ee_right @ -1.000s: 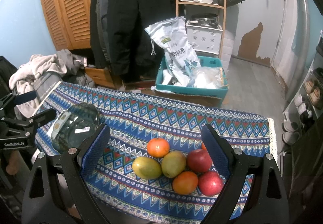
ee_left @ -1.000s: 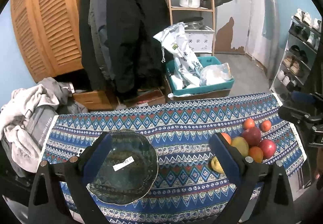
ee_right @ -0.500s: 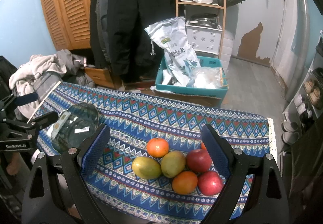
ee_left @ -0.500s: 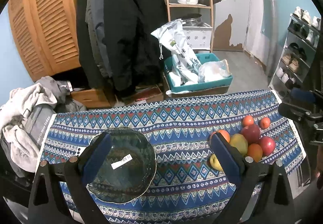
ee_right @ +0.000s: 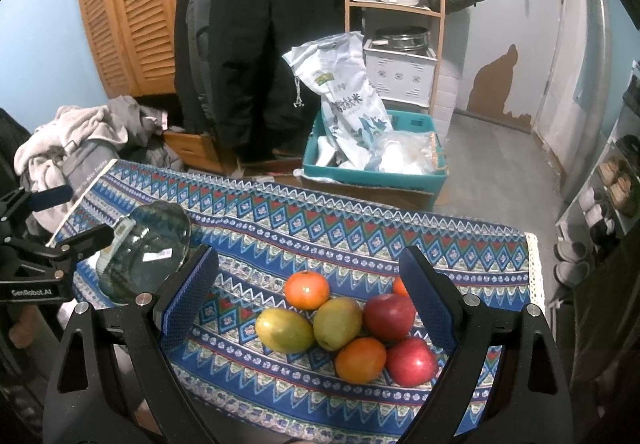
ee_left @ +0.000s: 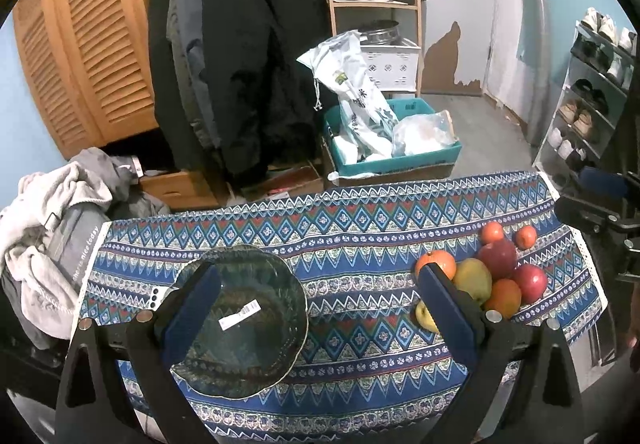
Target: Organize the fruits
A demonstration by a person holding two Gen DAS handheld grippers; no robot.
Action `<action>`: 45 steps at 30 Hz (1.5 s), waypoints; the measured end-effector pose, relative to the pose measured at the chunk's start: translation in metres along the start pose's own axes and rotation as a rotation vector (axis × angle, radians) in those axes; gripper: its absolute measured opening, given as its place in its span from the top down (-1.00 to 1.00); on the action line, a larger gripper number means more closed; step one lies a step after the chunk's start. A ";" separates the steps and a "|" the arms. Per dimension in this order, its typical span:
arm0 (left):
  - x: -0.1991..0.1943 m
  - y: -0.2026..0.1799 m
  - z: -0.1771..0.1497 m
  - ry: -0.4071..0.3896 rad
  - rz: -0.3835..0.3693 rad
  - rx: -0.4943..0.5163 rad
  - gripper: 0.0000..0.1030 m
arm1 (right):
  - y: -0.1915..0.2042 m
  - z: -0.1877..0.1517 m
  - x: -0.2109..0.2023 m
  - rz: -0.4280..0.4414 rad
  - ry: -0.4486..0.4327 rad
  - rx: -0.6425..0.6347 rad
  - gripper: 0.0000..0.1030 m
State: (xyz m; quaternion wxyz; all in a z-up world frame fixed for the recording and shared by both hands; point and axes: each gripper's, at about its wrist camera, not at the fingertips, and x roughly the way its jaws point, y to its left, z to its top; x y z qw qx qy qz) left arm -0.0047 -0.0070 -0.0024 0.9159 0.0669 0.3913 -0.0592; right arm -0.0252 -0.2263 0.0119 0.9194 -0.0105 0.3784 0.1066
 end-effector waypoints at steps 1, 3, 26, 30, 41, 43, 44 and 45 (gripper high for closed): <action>0.000 0.000 0.000 0.000 -0.002 -0.001 -0.94 | 0.000 0.000 0.000 -0.001 0.000 0.000 -0.75; 0.000 0.000 0.000 0.001 -0.009 -0.003 -0.94 | -0.001 0.000 0.000 -0.004 0.000 0.000 -0.75; 0.025 -0.031 -0.007 0.056 -0.071 0.074 -0.94 | -0.058 -0.020 0.017 -0.092 0.089 0.084 -0.75; 0.034 -0.041 -0.008 0.054 -0.069 0.110 -0.94 | -0.073 -0.033 0.027 -0.113 0.137 0.101 -0.75; 0.075 -0.068 -0.018 0.151 -0.140 0.151 -0.94 | -0.107 -0.072 0.055 -0.158 0.273 0.133 -0.75; 0.083 -0.071 -0.019 0.174 -0.160 0.145 -0.94 | -0.112 -0.078 0.060 -0.161 0.296 0.140 -0.75; 0.086 -0.072 -0.020 0.186 -0.176 0.141 -0.94 | -0.114 -0.080 0.063 -0.164 0.305 0.143 -0.75; 0.090 -0.074 -0.021 0.204 -0.203 0.135 -0.94 | -0.116 -0.083 0.066 -0.165 0.317 0.145 -0.75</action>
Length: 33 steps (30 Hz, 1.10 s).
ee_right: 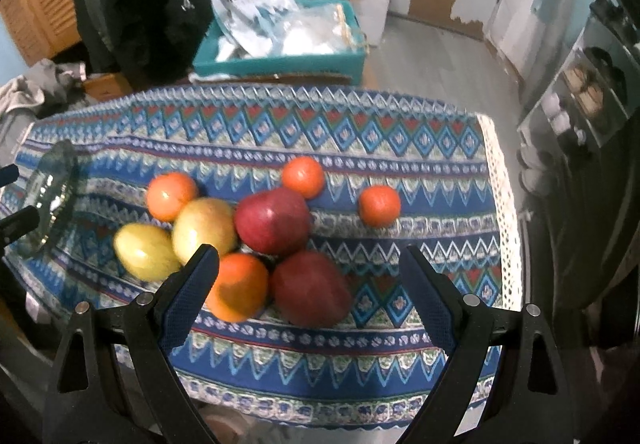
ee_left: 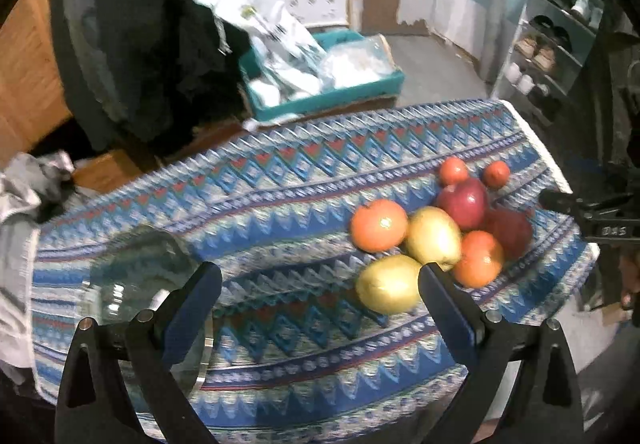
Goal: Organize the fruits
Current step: 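Move left gripper to green mango while right gripper approaches large red apple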
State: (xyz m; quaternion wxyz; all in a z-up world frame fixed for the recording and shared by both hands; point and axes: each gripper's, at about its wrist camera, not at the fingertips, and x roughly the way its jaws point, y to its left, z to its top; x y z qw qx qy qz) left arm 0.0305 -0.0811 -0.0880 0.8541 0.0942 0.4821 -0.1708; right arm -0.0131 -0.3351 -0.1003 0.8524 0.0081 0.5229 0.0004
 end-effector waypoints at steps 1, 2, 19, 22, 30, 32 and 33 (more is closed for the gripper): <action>0.005 -0.002 0.000 0.021 -0.023 -0.004 -0.94 | -0.002 -0.001 0.004 0.000 0.011 0.001 -0.75; 0.009 -0.003 -0.001 0.033 -0.028 -0.006 -0.94 | -0.003 -0.003 0.009 -0.002 0.023 0.000 -0.75; 0.067 -0.039 -0.009 0.133 -0.042 0.092 -0.94 | -0.009 -0.034 0.054 -0.019 0.177 -0.108 -0.74; 0.078 -0.045 -0.010 0.154 -0.052 0.108 -0.94 | -0.006 -0.036 0.062 -0.031 0.195 -0.139 -0.74; 0.101 -0.053 -0.012 0.197 -0.056 0.117 -0.94 | 0.000 -0.032 0.090 0.017 0.232 -0.159 -0.63; 0.107 -0.053 -0.012 0.205 -0.056 0.113 -0.94 | 0.001 -0.031 0.098 0.032 0.242 -0.160 -0.63; 0.110 -0.053 -0.011 0.210 -0.056 0.112 -0.94 | 0.001 -0.031 0.102 0.039 0.246 -0.161 -0.60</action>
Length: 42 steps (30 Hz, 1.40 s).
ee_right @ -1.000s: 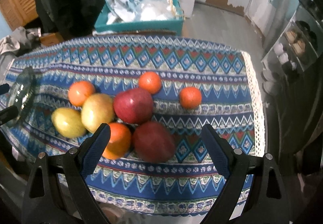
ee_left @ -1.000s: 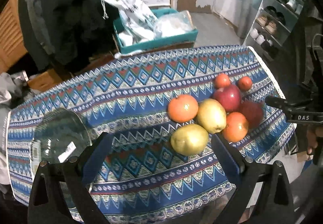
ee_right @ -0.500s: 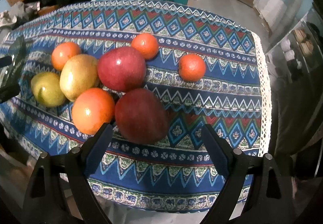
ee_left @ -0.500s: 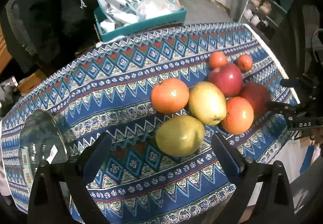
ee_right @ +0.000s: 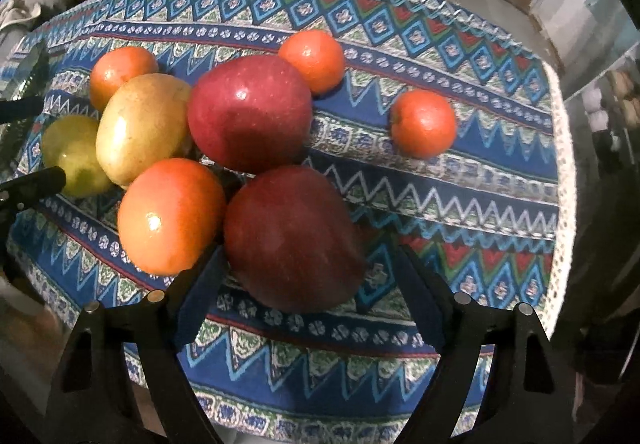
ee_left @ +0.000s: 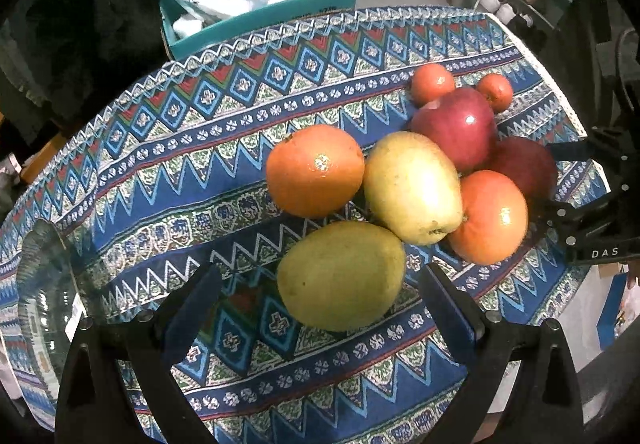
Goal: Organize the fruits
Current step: 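Move left gripper to green mango while right gripper approaches large red apple, then close left gripper on green mango while right gripper closes on red apple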
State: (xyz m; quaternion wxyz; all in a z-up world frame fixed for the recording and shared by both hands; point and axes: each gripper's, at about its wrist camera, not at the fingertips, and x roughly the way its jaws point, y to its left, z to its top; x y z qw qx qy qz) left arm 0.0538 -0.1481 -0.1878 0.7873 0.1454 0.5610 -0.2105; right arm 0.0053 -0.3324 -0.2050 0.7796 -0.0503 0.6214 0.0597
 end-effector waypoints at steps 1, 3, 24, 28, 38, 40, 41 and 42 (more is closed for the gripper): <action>0.003 0.000 0.000 0.007 -0.006 -0.002 -0.94 | 0.000 0.001 0.003 0.003 -0.001 0.002 -0.57; 0.010 0.000 0.001 0.019 -0.005 -0.004 -0.94 | -0.004 0.004 0.006 0.024 -0.009 0.025 -0.48; 0.049 -0.012 0.004 0.072 -0.127 -0.003 -0.50 | -0.025 0.002 0.008 0.073 -0.115 0.113 -0.22; 0.045 -0.016 0.001 0.056 -0.112 -0.007 -0.49 | -0.029 -0.005 0.000 0.059 -0.138 0.128 -0.22; 0.026 0.000 -0.017 0.033 -0.084 -0.036 -0.49 | -0.032 -0.015 -0.011 0.032 -0.144 0.166 -0.22; 0.019 0.002 -0.017 0.019 -0.075 -0.035 -0.49 | -0.031 -0.015 -0.014 0.027 -0.150 0.171 -0.22; 0.016 0.003 -0.017 0.011 -0.072 -0.037 -0.49 | -0.031 -0.016 -0.017 0.025 -0.154 0.173 -0.22; 0.014 0.003 -0.015 0.004 -0.070 -0.039 -0.49 | -0.030 -0.016 -0.019 0.024 -0.158 0.175 -0.21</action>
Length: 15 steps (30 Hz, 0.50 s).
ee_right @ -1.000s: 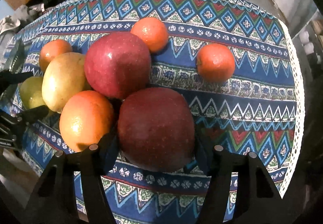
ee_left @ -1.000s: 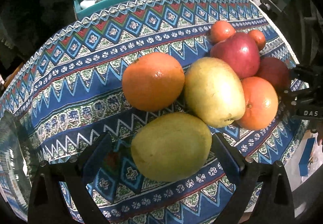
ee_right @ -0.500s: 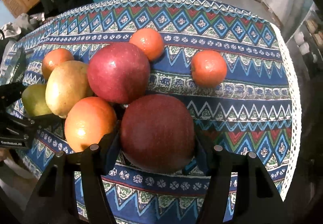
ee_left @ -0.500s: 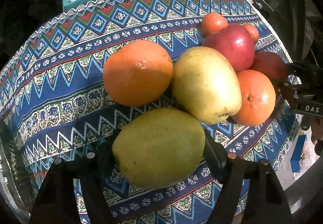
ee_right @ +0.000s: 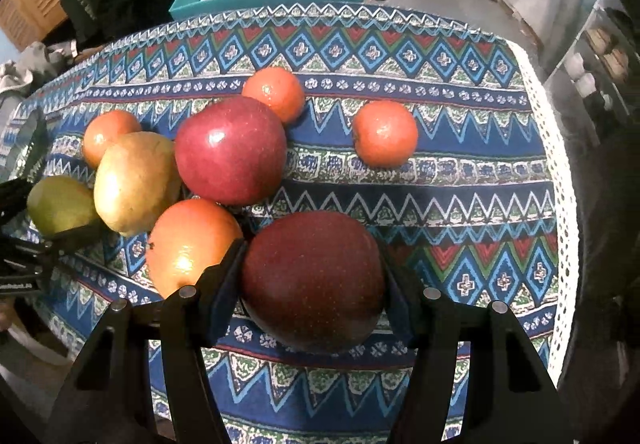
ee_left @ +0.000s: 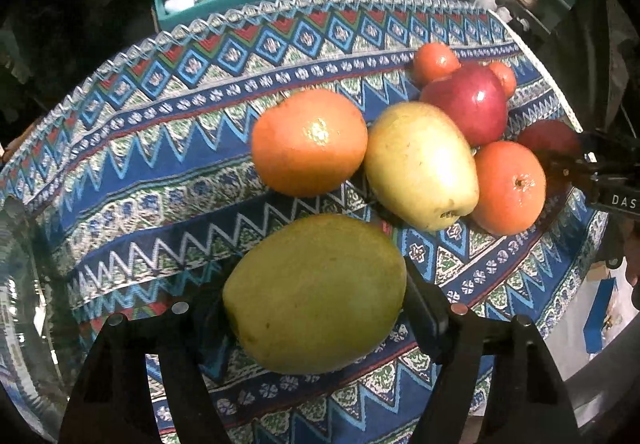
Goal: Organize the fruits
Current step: 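Close left gripper on green mango while right gripper closes on red apple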
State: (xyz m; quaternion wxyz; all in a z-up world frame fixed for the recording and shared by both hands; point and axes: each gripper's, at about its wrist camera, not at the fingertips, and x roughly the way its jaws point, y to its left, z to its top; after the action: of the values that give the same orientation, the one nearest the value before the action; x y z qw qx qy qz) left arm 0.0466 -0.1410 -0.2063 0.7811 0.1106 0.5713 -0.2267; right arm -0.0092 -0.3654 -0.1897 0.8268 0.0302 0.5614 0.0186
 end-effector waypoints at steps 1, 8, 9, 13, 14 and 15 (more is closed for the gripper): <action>-0.004 0.001 0.000 -0.007 0.001 -0.002 -0.49 | 0.000 0.001 -0.003 -0.001 -0.005 0.002 -0.21; -0.027 0.005 0.001 -0.054 0.013 -0.007 -0.49 | 0.006 0.005 -0.026 -0.012 -0.057 -0.005 -0.22; -0.031 0.006 0.001 -0.061 0.013 -0.010 -0.49 | 0.007 0.006 -0.029 -0.015 -0.064 -0.009 -0.22; -0.042 0.012 0.002 -0.077 0.009 -0.033 -0.49 | 0.013 0.009 -0.038 -0.010 -0.091 -0.018 -0.21; -0.046 0.014 0.001 -0.081 0.009 -0.038 -0.49 | 0.015 0.010 -0.041 -0.006 -0.100 -0.020 -0.21; -0.048 0.014 0.001 -0.084 0.010 -0.041 -0.49 | 0.017 0.012 -0.043 -0.004 -0.108 -0.022 -0.21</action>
State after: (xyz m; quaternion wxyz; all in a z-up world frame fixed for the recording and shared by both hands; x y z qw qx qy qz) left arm 0.0427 -0.1181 -0.1620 0.8077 0.0878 0.5418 -0.2152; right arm -0.0140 -0.3520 -0.1448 0.8562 0.0207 0.5157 0.0215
